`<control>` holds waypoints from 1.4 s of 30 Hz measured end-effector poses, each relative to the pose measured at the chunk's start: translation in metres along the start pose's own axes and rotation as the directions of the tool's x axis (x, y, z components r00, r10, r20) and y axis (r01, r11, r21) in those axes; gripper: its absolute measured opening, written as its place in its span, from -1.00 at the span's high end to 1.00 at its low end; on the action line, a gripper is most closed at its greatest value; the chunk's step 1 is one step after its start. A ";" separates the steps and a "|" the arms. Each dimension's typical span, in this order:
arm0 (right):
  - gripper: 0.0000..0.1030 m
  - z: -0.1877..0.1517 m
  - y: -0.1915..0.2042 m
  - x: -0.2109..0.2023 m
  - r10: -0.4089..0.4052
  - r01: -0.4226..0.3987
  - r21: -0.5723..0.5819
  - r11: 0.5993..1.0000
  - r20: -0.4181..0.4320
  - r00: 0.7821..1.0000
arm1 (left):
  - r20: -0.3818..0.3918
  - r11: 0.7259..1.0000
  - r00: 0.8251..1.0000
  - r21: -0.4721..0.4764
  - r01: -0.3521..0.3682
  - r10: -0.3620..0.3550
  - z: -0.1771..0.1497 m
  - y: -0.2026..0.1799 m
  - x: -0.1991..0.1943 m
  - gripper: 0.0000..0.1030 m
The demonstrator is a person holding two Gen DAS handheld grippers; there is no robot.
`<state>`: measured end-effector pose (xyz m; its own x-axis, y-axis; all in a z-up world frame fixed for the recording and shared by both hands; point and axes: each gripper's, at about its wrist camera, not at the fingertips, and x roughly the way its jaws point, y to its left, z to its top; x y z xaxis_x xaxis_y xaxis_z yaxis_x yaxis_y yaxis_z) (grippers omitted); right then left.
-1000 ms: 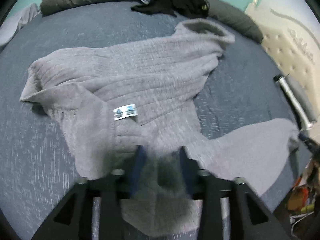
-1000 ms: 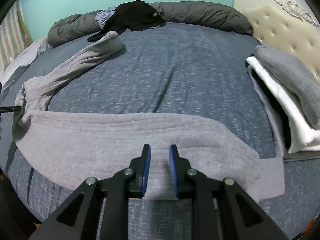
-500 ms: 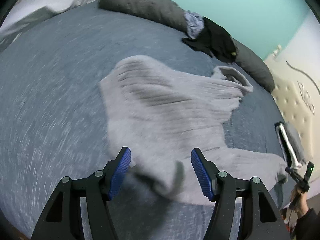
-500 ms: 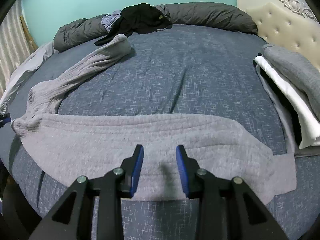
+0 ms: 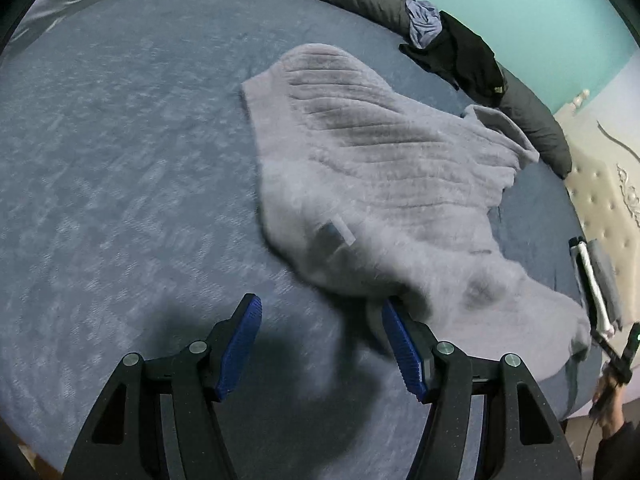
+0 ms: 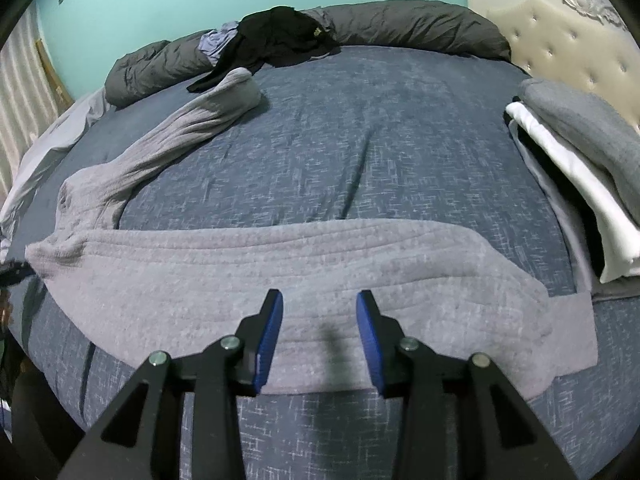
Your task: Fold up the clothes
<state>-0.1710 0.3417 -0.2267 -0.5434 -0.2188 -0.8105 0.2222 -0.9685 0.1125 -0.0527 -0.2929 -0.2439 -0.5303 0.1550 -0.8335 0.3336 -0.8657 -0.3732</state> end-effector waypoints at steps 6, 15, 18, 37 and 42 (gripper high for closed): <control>0.26 -0.002 0.004 0.002 -0.002 0.002 -0.017 1.000 -0.011 1.000 | 0.011 0.999 1.000 0.033 0.020 -0.021 0.015 -0.034 0.028 -0.30; 0.26 -0.001 0.004 0.005 -0.001 0.001 -0.014 1.000 -0.018 1.000 | 0.044 0.993 0.999 0.118 -0.003 -0.003 0.020 -0.062 0.043 0.43; 0.26 0.000 0.003 0.005 0.002 -0.002 -0.007 1.000 -0.016 1.000 | 0.065 0.988 0.998 0.152 0.000 -0.010 0.024 -0.069 0.030 0.64; 0.26 0.005 0.008 -0.018 0.048 -0.048 -0.004 0.999 0.041 0.998 | 0.113 0.954 0.993 0.289 -0.075 0.043 0.037 -0.030 -0.137 0.80; 0.26 0.003 0.003 -0.018 0.043 -0.043 0.006 0.999 0.037 0.998 | -0.022 0.942 0.988 0.307 -0.139 0.153 0.014 -0.015 -0.107 0.80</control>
<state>-0.1630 0.3422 -0.2098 -0.5631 -0.2647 -0.7828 0.2407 -0.9588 0.1511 -0.0117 -0.3029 -0.1440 -0.4559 0.0315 -0.8895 0.1486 -0.9827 -0.1110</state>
